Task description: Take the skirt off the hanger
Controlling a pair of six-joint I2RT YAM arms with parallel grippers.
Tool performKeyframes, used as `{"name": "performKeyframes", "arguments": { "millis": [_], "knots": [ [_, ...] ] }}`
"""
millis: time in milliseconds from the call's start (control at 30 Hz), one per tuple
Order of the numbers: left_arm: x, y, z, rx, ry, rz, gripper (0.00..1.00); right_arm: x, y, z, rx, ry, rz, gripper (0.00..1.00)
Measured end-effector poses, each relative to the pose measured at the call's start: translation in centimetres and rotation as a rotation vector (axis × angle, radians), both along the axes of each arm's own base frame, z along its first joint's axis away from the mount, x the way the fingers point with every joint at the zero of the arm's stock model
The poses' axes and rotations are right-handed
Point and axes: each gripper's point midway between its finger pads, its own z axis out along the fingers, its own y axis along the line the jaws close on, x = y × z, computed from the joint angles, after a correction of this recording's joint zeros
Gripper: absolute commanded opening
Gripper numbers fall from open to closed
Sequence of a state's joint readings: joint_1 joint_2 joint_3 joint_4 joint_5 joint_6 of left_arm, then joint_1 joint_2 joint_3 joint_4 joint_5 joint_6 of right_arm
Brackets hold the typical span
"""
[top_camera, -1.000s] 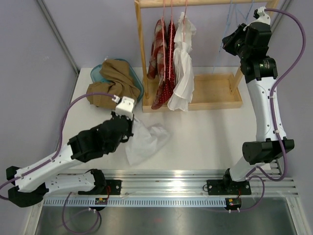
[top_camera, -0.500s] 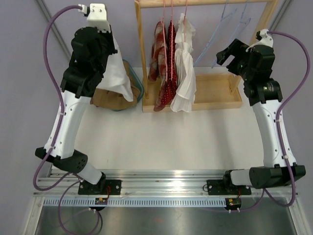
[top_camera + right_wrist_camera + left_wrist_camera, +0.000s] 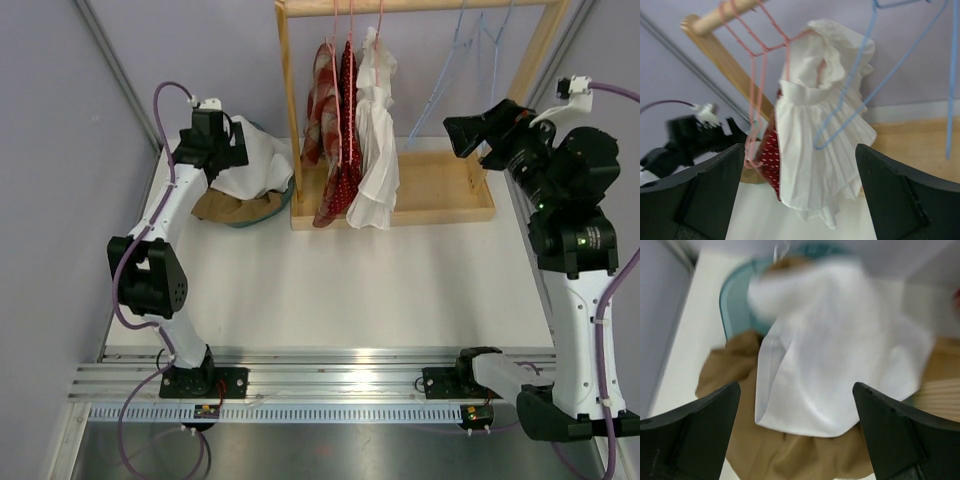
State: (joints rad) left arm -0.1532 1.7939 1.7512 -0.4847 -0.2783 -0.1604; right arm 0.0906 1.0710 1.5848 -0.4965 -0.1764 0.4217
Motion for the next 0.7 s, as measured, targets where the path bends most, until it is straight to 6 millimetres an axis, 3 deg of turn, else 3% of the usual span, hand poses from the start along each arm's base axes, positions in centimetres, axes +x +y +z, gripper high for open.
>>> {"name": "performKeyframes", "arguments": {
  "millis": [67, 133, 200, 300, 367, 433, 533, 600, 700],
  "knots": [
    [-2.6, 0.8, -4.7, -0.032, 0.111, 0.022, 0.99, -0.4, 1.1, 2.4, 0.004, -0.051, 0.069, 0.99],
    [-5.9, 0.7, -6.9, -0.054, 0.189, 0.023, 0.99, -0.2, 2.1, 5.2, 0.006, -0.115, 0.126, 0.99],
    [-9.1, -0.1, -6.5, -0.082, 0.203, 0.005, 0.99, 0.8, 2.9, 7.0, 0.006, -0.150, 0.171, 0.97],
    [-13.9, -1.7, -2.9, -0.120, 0.128, -0.043, 0.99, 3.3, 4.4, 8.9, 0.005, -0.174, 0.225, 0.97],
    [-16.9, -3.3, -0.8, -0.151, 0.058, -0.093, 0.99, 5.9, 5.6, 9.1, 0.000, -0.166, 0.252, 0.97],
    [-20.1, -5.4, -0.7, -0.177, 0.038, -0.165, 0.99, 9.3, 7.0, 7.4, -0.005, -0.113, 0.274, 0.96],
    [-24.2, -8.0, -3.5, -0.174, 0.110, -0.261, 0.99, 13.5, 8.7, 4.1, -0.013, -0.023, 0.295, 0.96],
    [-26.7, -8.5, -6.6, -0.141, 0.204, -0.290, 0.99, 15.7, 9.5, 1.6, -0.019, 0.043, 0.298, 0.95],
    [-29.2, -7.4, -10.3, -0.089, 0.306, -0.271, 0.99, 17.6, 10.2, -1.0, -0.024, 0.112, 0.293, 0.94]
  ]
}}
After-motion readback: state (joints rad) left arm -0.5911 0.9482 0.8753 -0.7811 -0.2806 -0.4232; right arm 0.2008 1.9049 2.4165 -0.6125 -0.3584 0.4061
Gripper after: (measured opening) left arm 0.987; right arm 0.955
